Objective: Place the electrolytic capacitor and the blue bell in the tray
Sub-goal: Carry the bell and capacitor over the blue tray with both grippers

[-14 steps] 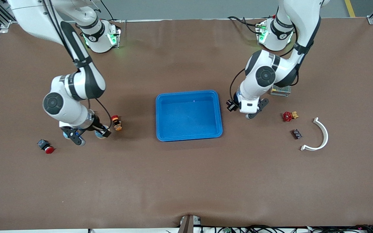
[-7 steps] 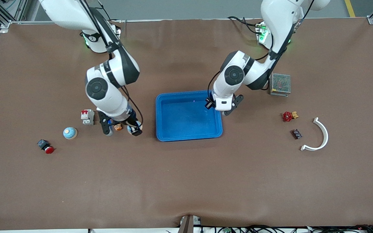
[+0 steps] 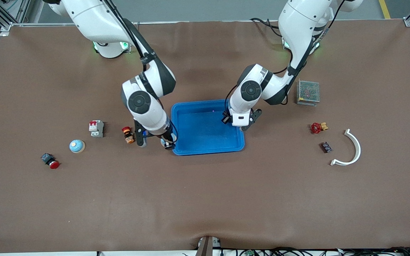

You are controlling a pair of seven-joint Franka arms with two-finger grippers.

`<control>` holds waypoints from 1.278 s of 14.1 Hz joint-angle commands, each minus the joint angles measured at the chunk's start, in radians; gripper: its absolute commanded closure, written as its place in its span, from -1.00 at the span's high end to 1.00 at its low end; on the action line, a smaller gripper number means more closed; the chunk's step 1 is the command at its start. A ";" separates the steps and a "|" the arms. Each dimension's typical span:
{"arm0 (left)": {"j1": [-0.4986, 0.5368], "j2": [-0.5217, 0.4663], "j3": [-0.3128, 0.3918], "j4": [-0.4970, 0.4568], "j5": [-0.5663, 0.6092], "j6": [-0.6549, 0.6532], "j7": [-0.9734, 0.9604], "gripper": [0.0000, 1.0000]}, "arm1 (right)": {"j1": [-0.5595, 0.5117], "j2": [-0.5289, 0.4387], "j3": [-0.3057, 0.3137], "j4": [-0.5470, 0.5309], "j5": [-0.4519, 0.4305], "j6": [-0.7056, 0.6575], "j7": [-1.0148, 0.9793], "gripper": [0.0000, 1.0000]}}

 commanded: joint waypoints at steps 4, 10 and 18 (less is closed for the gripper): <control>-0.001 -0.009 0.011 0.036 0.000 -0.007 -0.011 1.00 | 0.068 0.133 -0.017 0.132 -0.011 -0.004 0.132 -1.00; 0.026 -0.077 0.042 0.128 0.001 -0.180 -0.008 1.00 | 0.093 0.200 -0.016 0.143 -0.048 0.038 0.187 -1.00; 0.155 -0.166 0.039 0.195 0.101 -0.381 0.095 1.00 | 0.110 0.216 -0.016 0.177 -0.050 0.034 0.196 0.99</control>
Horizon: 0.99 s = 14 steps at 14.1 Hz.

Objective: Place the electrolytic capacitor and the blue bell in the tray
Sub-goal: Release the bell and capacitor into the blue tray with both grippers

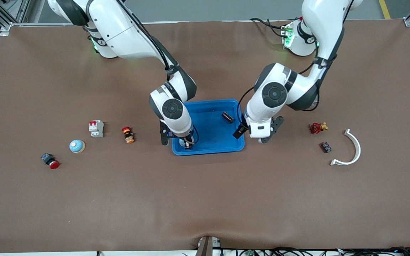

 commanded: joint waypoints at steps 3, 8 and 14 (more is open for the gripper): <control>0.112 -0.064 -0.002 -0.004 0.018 -0.115 0.186 1.00 | 0.001 0.012 -0.008 0.093 -0.022 -0.086 -0.013 1.00; 0.246 -0.055 -0.002 -0.011 0.024 -0.132 0.363 1.00 | -0.036 -0.010 -0.008 0.195 -0.022 -0.395 -0.399 1.00; 0.338 -0.018 -0.003 -0.005 0.093 -0.114 0.415 1.00 | -0.140 -0.082 -0.067 0.160 -0.094 -0.512 -1.089 1.00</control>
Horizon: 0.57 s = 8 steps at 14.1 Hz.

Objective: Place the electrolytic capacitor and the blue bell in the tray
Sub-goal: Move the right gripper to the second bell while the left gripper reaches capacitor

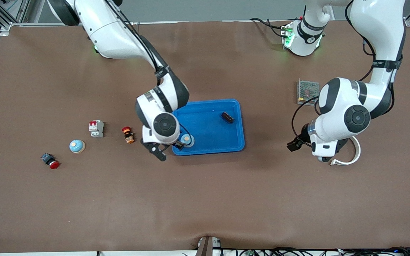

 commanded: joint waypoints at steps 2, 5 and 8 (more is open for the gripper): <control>0.029 0.026 -0.008 0.006 0.048 0.031 0.004 1.00 | -0.136 -0.124 0.000 -0.084 -0.042 -0.022 -0.341 1.00; 0.037 0.060 -0.007 0.006 0.048 0.081 0.004 1.00 | -0.233 -0.195 0.000 -0.136 -0.063 0.001 -0.522 1.00; 0.052 0.107 -0.005 0.006 0.048 0.158 0.027 1.00 | -0.326 -0.275 0.001 -0.265 -0.063 0.126 -0.663 1.00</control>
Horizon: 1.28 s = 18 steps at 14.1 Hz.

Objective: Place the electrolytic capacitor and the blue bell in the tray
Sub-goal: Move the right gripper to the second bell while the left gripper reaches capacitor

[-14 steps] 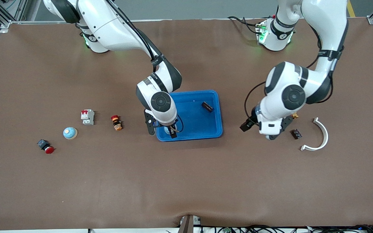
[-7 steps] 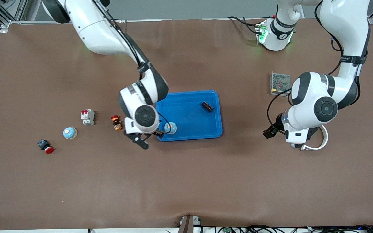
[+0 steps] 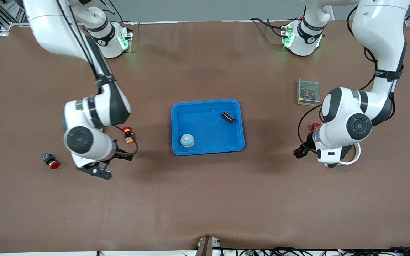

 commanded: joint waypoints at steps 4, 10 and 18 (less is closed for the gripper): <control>0.078 0.065 -0.005 0.006 0.021 0.055 0.123 1.00 | -0.147 -0.191 0.022 -0.384 -0.022 0.329 -0.200 1.00; 0.183 0.089 -0.007 0.002 0.102 0.055 0.307 0.88 | -0.302 -0.208 0.022 -0.524 -0.022 0.469 -0.399 1.00; 0.243 0.103 -0.008 -0.038 0.142 0.054 0.356 0.50 | -0.408 -0.168 0.023 -0.573 -0.019 0.619 -0.519 1.00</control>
